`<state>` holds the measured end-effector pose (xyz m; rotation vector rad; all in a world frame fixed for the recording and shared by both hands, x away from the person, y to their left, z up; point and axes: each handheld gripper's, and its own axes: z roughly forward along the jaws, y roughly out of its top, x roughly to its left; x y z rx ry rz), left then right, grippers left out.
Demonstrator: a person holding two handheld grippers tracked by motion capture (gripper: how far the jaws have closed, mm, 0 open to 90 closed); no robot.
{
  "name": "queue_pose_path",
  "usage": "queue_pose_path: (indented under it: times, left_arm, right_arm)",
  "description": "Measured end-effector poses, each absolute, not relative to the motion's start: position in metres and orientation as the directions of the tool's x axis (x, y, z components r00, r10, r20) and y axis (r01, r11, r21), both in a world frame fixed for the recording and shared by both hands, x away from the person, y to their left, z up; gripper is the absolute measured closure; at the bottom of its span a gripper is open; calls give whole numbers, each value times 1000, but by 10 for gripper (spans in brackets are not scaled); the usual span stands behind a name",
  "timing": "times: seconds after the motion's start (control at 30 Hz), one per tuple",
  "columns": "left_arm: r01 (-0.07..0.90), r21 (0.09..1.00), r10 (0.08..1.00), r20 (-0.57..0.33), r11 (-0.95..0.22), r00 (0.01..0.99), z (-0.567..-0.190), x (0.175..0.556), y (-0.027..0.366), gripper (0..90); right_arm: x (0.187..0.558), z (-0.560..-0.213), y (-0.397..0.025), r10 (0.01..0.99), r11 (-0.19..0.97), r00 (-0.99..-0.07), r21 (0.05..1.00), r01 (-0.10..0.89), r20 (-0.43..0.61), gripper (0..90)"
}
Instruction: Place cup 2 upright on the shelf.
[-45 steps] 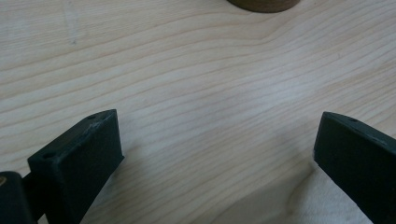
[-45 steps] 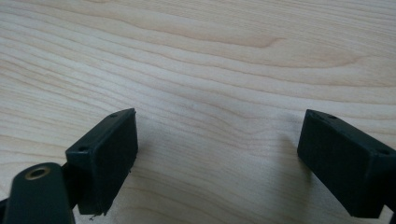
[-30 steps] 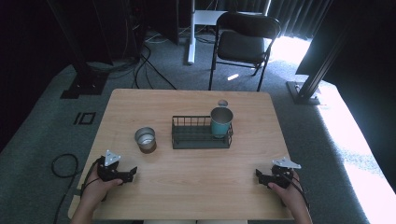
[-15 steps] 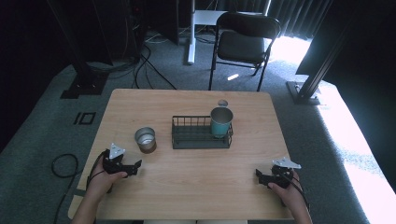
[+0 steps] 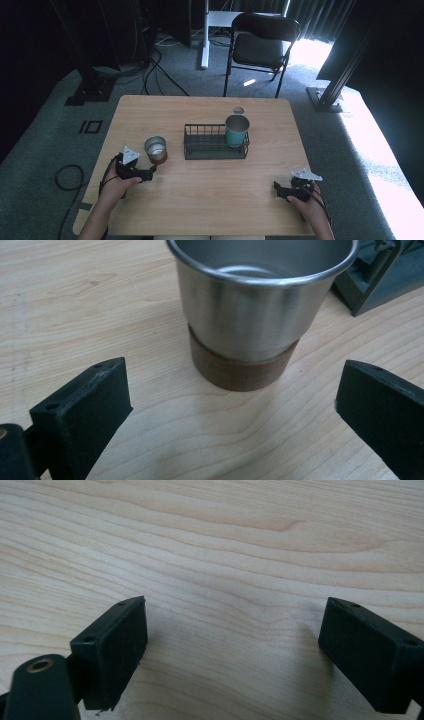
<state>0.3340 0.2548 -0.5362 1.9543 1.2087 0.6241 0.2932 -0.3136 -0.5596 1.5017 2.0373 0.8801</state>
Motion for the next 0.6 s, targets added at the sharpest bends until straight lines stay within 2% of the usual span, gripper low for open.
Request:
queue_pose_path:
  times: [0.6]
  left_arm:
    - [506, 820, 890, 10, -269, 456, -535, 352, 241, 18]
  right_arm:
    - [293, -560, -314, 954, 200, -300, 723, 661, 10, 117]
